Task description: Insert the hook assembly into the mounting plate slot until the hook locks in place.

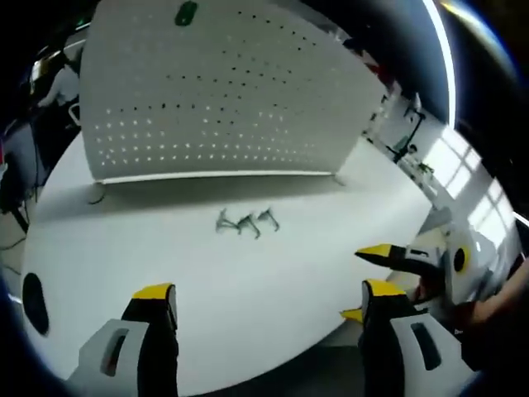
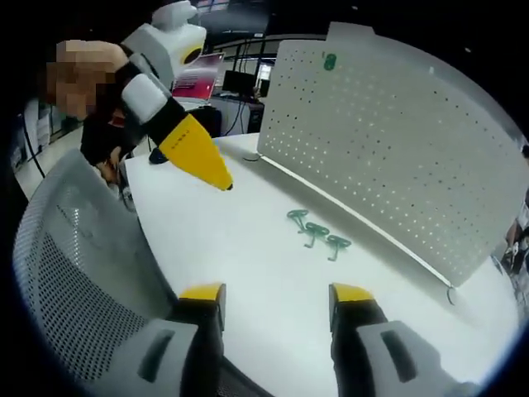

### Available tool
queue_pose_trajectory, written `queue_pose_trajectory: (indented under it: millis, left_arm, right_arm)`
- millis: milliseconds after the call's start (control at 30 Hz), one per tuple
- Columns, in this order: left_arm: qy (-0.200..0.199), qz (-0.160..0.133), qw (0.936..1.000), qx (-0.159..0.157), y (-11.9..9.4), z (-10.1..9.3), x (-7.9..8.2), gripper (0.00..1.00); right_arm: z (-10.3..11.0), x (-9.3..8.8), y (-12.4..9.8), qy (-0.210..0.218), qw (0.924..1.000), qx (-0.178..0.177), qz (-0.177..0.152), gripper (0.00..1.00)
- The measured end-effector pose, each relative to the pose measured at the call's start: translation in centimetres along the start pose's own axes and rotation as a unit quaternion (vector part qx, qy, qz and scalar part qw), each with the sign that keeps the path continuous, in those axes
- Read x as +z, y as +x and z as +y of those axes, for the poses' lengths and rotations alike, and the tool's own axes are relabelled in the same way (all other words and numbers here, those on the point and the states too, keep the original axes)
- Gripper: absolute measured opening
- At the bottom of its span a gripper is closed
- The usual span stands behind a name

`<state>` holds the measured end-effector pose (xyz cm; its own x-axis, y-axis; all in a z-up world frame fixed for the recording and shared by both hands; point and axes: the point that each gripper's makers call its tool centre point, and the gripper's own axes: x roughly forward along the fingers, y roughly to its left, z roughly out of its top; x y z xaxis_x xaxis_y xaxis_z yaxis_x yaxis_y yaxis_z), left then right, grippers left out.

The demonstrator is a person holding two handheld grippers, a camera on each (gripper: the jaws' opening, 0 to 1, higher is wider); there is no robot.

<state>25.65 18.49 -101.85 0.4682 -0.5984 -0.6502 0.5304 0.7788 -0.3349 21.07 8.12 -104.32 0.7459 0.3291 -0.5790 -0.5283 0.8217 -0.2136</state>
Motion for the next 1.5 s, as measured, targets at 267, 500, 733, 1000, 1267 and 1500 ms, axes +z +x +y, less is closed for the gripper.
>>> queue_pose_trajectory:
  millis: [267,500,733,1000,1267,1500]
  left_arm:
    - [-0.013,-0.016,0.9996,-0.02,-0.3,-0.4,-1.4,0.98]
    - [-0.016,-0.027,0.9987,-0.041,-0.8,-0.7,-2.7,1.0]
    - [-0.04,-0.05,0.9974,-0.032,-1.9,0.3,-3.1,1.0]
    - [-0.038,-0.053,0.9974,-0.031,-2.2,0.4,-3.4,0.97]
    - [-0.051,-0.067,0.9959,-0.033,-2.7,0.7,-3.0,0.9]
    - [-0.058,-0.071,0.9954,-0.028,-2.7,1.0,-2.9,0.89]
  right_arm:
    - [0.2,0.0,0.1,0.022,0.9997,0.014,0.0,0.44]
    - [-0.1,0.6,0.8,0.135,0.989,0.058,-0.013,0.41]
    - [-1.9,0.4,4.6,0.103,0.9924,0.067,0.006,0.33]
    - [-2.9,0.4,9.9,0.102,0.9915,0.074,0.03,0.23]
    - [-4.9,-0.6,13.6,0.117,0.9874,0.056,0.091,0.18]
    - [-6.3,-0.6,15.7,0.125,0.987,0.042,0.092,0.15]
